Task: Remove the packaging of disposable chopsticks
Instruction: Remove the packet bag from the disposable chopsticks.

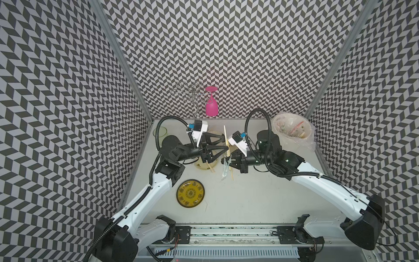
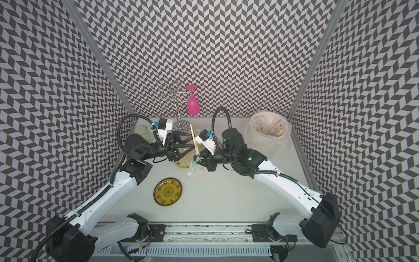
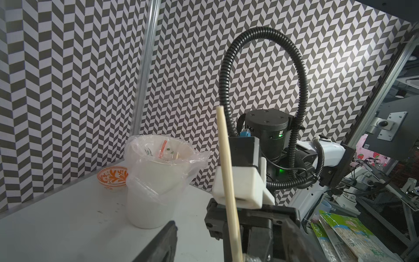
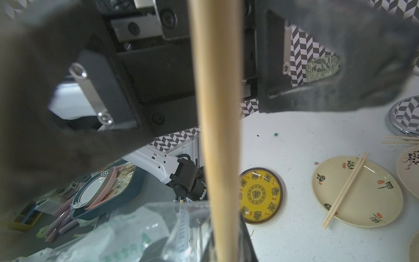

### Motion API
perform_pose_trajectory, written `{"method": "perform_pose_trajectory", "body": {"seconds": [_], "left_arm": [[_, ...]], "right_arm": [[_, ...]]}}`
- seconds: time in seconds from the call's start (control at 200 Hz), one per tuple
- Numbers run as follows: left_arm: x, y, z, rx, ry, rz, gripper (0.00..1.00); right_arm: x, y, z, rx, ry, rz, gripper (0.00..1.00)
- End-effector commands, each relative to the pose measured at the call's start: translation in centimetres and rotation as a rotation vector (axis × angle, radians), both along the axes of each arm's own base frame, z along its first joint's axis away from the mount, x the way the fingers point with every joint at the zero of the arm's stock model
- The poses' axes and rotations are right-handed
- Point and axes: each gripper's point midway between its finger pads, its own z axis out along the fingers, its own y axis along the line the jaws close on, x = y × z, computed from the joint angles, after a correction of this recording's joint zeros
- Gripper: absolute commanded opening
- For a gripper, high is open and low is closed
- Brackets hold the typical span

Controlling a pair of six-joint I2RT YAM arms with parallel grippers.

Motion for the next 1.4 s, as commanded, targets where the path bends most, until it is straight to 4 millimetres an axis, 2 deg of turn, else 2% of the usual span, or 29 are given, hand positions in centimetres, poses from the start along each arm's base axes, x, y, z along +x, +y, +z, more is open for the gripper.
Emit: {"method": "perform_pose_trajectory", "body": {"seconds": [0.0,0.075,0.18,0.27,0.335,0.411,0.476,0.601,0.701,0.846,0.926,0.986,1.056,1.187,1.397], "left_arm": [[-0.7,-0.3,1.1,0.002,-0.021,-0.042,0.71],[-0.9,-0.6,0.9,0.007,-0.017,-0.059,0.62],[-1.5,-1.1,0.8,0.017,-0.023,-0.095,0.39],[-1.8,-1.4,0.7,0.028,-0.027,-0.117,0.24],[-1.7,-1.5,0.5,0.032,-0.022,-0.122,0.23],[-1.5,-1.5,0.5,0.035,-0.015,-0.116,0.33],[-1.4,-1.6,0.4,0.038,-0.012,-0.112,0.33],[-1.3,-1.6,0.3,0.042,-0.009,-0.110,0.23],[-1.4,-1.6,0.4,0.042,-0.013,-0.116,0.00],[-0.8,-1.0,1.2,0.022,-0.016,-0.050,0.00],[0.1,0.6,2.3,-0.022,-0.039,0.061,0.00],[1.1,2.7,3.2,-0.080,-0.053,0.185,0.00],[2.1,4.9,3.9,-0.127,-0.060,0.304,0.00],[2.9,6.0,4.4,-0.119,-0.069,0.376,0.00],[4.0,6.9,4.0,-0.100,-0.080,0.470,0.00]], "right_arm": [[-1.1,0.6,1.8,0.033,-0.072,0.061,0.00],[-1.3,0.9,1.6,0.025,-0.071,0.064,0.00],[-1.0,0.9,1.9,0.031,-0.074,0.043,0.00],[-0.7,0.7,2.6,0.055,-0.088,0.014,0.00],[-0.4,0.6,3.2,0.071,-0.095,-0.009,0.00],[-0.2,0.5,3.6,0.081,-0.101,-0.029,0.00],[-0.1,0.5,3.9,0.089,-0.104,-0.035,0.00],[-0.1,0.4,4.4,0.104,-0.108,-0.045,0.00],[0.1,0.1,4.8,0.114,-0.118,-0.063,0.00],[0.7,-0.2,4.6,0.109,-0.133,-0.107,0.00],[2.1,-1.1,4.3,0.083,-0.152,-0.212,0.28],[3.0,-2.1,4.5,0.075,-0.158,-0.291,0.42],[3.0,-2.7,5.0,0.083,-0.158,-0.316,0.59],[1.9,-2.5,5.6,0.098,-0.107,-0.272,0.60],[0.0,0.1,6.6,0.229,0.096,-0.163,0.59]]}}
